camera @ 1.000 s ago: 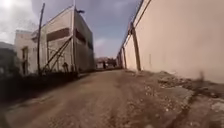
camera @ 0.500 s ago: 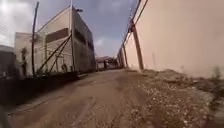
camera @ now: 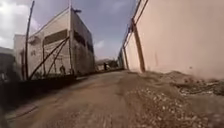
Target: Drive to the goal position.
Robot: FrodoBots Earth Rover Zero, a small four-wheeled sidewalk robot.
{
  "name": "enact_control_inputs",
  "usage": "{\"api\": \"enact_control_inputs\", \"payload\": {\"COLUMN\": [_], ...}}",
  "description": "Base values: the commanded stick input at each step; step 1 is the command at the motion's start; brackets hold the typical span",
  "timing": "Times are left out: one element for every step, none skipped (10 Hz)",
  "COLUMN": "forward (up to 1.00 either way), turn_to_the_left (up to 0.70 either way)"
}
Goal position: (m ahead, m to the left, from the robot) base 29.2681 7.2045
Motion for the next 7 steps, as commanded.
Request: {"api": "enact_control_inputs", "payload": {"forward": [0.7,0.7,0.7,0.7,0.7,0.7,0.7], "turn_to_the_left": [0.01,0.01,0.01,0.01,0.01,0.01,0.01]}}
